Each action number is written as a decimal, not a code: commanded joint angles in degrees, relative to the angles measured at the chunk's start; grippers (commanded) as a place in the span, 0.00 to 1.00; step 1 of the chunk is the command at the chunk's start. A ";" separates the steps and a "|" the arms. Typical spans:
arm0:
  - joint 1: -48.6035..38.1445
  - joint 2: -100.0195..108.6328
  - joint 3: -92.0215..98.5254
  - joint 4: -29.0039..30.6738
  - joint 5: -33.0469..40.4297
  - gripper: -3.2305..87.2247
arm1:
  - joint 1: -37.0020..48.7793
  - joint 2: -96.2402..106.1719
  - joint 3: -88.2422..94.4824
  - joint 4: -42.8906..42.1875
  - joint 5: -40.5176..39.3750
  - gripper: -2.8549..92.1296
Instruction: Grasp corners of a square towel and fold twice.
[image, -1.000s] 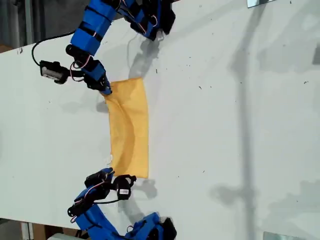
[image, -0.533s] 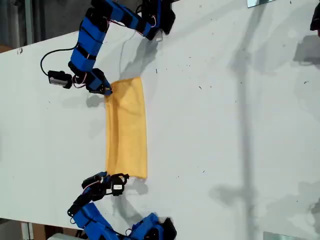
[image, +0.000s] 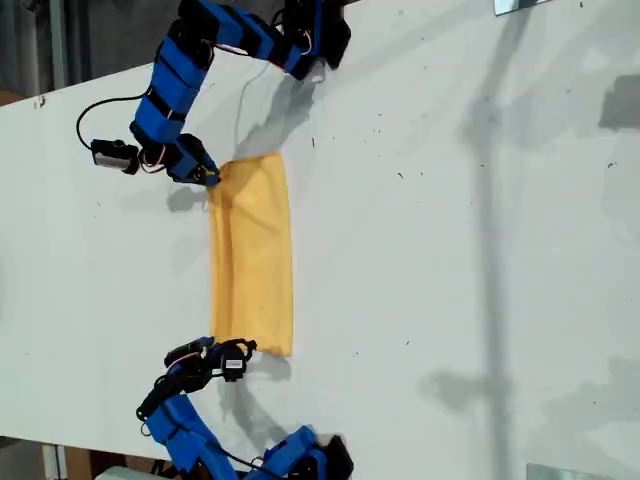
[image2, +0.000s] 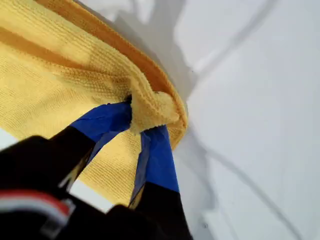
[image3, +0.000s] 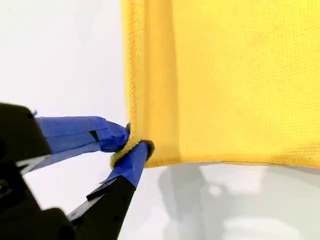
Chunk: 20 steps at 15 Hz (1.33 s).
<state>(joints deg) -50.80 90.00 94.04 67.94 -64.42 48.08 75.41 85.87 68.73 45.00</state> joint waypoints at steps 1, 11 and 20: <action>5.27 10.55 1.23 2.55 -2.37 0.03 | -2.64 10.90 -0.70 2.37 -0.79 0.03; 22.50 26.89 24.87 -3.87 -14.68 0.03 | -18.28 18.90 17.93 4.75 9.32 0.03; 27.86 29.36 30.50 -7.47 -18.46 0.28 | -21.97 21.18 24.70 2.37 12.13 0.37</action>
<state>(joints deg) -24.61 116.37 125.68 59.68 -82.27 26.89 91.85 111.27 71.19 56.78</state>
